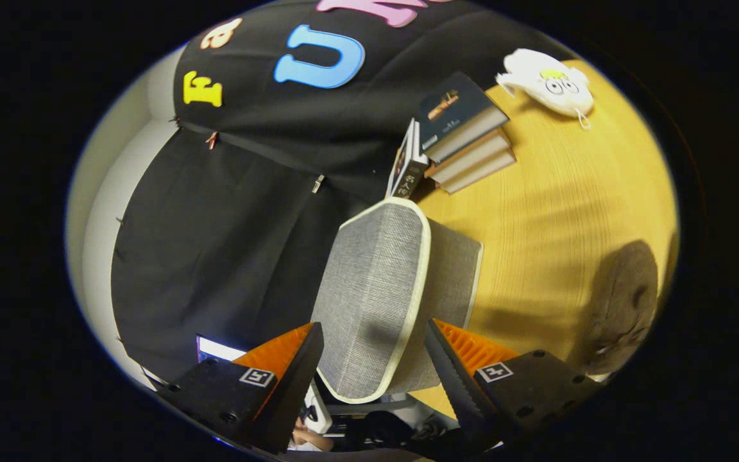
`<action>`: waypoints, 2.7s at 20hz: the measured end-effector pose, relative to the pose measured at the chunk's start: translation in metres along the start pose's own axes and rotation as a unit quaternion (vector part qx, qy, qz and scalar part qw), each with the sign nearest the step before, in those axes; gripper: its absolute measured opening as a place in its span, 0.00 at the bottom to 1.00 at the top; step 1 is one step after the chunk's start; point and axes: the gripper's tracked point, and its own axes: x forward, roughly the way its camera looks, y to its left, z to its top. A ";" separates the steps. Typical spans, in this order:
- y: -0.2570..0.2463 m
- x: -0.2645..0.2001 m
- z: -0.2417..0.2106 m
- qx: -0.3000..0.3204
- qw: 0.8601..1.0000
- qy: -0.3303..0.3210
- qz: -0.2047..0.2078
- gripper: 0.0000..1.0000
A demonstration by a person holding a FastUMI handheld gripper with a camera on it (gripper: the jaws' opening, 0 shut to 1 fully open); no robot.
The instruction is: Open the storage box then place both shoes into the box .Put the left shoe in first, then the right shoe, with the right side of both shoes facing outward in a uniform manner.
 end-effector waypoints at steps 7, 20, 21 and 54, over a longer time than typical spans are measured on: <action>0.001 0.028 -0.026 0.119 0.990 0.044 0.056 0.96; 0.052 0.016 -0.016 0.156 0.975 0.016 0.158 0.05; 0.064 0.012 -0.013 0.148 0.975 0.012 0.163 0.05; 0.260 0.142 -0.035 -0.052 0.985 0.056 0.157 0.95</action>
